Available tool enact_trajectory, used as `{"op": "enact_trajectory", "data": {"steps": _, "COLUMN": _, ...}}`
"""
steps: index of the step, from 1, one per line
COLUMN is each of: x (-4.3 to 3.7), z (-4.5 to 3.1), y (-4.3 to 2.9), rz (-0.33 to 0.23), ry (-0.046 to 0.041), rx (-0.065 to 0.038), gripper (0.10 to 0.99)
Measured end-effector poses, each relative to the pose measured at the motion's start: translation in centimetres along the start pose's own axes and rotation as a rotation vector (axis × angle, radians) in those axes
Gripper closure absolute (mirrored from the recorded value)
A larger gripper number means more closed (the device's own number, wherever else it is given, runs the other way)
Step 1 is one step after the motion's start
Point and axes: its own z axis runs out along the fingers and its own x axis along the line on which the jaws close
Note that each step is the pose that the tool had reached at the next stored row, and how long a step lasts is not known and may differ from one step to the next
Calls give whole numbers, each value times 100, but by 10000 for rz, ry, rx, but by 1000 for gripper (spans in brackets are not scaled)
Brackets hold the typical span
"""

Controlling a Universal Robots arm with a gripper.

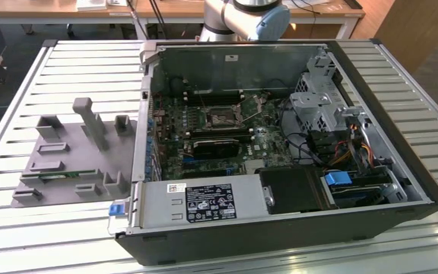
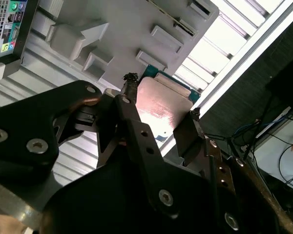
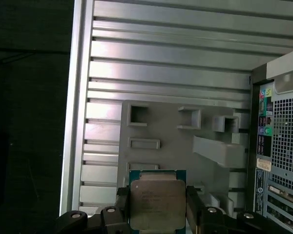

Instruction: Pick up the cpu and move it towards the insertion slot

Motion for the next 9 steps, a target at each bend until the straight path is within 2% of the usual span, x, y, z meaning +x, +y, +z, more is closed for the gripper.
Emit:
{"op": "enact_trajectory", "data": {"steps": 7, "x": -11, "z": -173, "y": 4, "rz": -1, "ry": -24, "rx": 1, "gripper": 545}}
{"op": "enact_trajectory", "data": {"steps": 9, "x": -11, "z": -194, "y": 5, "rz": -1, "ry": -30, "rx": 1, "gripper": 545}}
